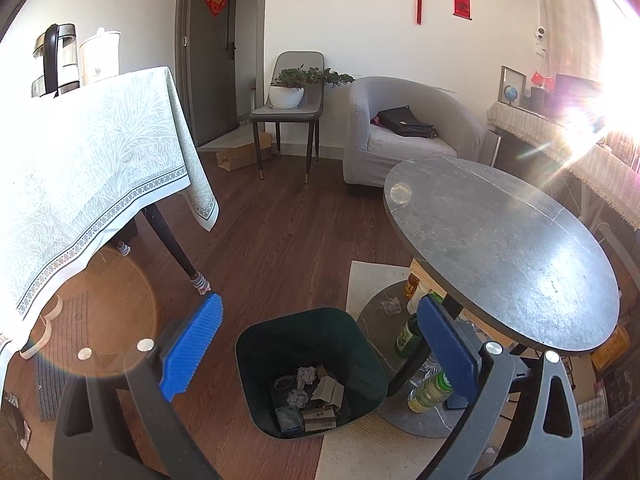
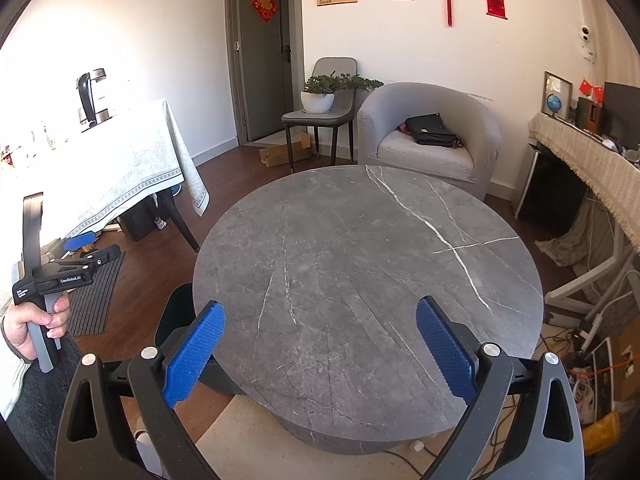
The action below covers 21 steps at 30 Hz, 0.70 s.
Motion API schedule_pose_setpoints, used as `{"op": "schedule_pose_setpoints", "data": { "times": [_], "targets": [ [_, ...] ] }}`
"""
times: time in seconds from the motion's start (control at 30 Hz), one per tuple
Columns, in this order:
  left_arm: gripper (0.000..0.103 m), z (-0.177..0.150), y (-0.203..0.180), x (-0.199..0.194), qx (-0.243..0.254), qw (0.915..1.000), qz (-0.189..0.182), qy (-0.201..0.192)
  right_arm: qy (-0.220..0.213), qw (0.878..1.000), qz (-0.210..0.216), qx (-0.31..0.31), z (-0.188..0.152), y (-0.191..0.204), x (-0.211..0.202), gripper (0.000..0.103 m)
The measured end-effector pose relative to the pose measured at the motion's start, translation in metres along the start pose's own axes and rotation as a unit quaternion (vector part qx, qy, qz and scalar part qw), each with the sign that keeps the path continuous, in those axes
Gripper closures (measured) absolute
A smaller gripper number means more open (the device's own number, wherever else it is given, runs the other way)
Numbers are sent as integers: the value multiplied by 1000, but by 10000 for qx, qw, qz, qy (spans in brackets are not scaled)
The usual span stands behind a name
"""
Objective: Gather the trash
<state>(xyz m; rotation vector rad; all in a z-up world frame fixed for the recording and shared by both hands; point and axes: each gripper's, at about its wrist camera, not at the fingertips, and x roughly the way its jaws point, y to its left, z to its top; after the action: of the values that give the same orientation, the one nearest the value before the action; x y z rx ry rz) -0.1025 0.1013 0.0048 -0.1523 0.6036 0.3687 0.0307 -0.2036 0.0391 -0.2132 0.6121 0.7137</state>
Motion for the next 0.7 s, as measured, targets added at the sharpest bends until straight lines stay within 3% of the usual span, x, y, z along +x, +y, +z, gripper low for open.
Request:
{"op": "schedule_pose_setpoints", "data": {
  "times": [0.7],
  "targets": [
    [3, -1, 0, -3, 58, 10000, -23, -39, 39, 10000, 11, -69, -1, 2, 3, 6]
  ]
}}
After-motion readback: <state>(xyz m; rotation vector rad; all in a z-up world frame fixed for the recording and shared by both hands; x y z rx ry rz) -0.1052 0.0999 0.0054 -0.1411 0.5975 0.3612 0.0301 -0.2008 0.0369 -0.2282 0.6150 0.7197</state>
